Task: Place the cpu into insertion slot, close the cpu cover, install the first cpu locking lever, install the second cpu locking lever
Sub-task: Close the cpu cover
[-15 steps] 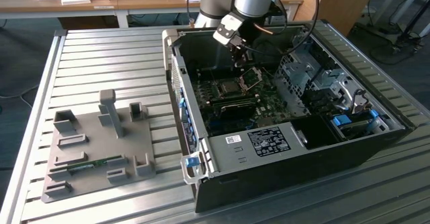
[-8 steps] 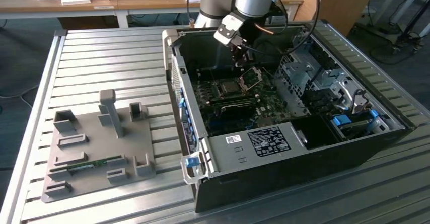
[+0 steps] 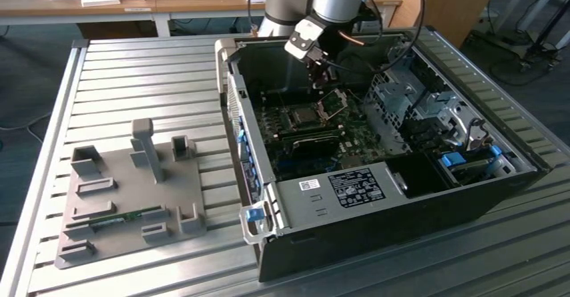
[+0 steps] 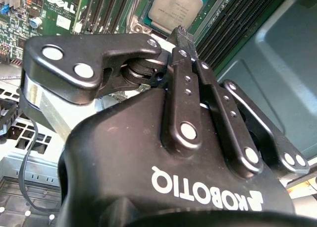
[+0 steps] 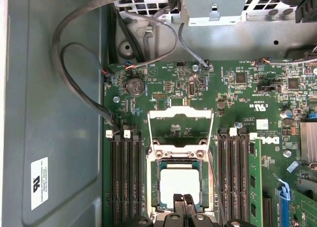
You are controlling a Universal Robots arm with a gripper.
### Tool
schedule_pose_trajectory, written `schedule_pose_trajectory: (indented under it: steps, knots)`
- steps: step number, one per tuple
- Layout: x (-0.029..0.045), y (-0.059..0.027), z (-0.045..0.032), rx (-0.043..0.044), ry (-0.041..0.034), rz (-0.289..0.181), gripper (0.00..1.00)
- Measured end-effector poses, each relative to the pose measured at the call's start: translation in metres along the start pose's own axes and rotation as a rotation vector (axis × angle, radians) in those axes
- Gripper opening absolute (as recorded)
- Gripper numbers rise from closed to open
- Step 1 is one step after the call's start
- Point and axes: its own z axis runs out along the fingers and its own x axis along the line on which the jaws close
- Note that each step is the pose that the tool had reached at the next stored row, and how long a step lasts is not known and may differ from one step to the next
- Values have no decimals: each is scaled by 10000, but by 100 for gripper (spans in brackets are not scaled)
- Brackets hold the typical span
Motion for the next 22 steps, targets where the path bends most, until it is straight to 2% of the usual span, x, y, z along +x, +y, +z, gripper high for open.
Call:
schedule_pose_trajectory:
  steps: [7,22]
  knots:
    - [1,43,1,0,1,0,11]
    - [1,43,-18,0,-4,0,11]
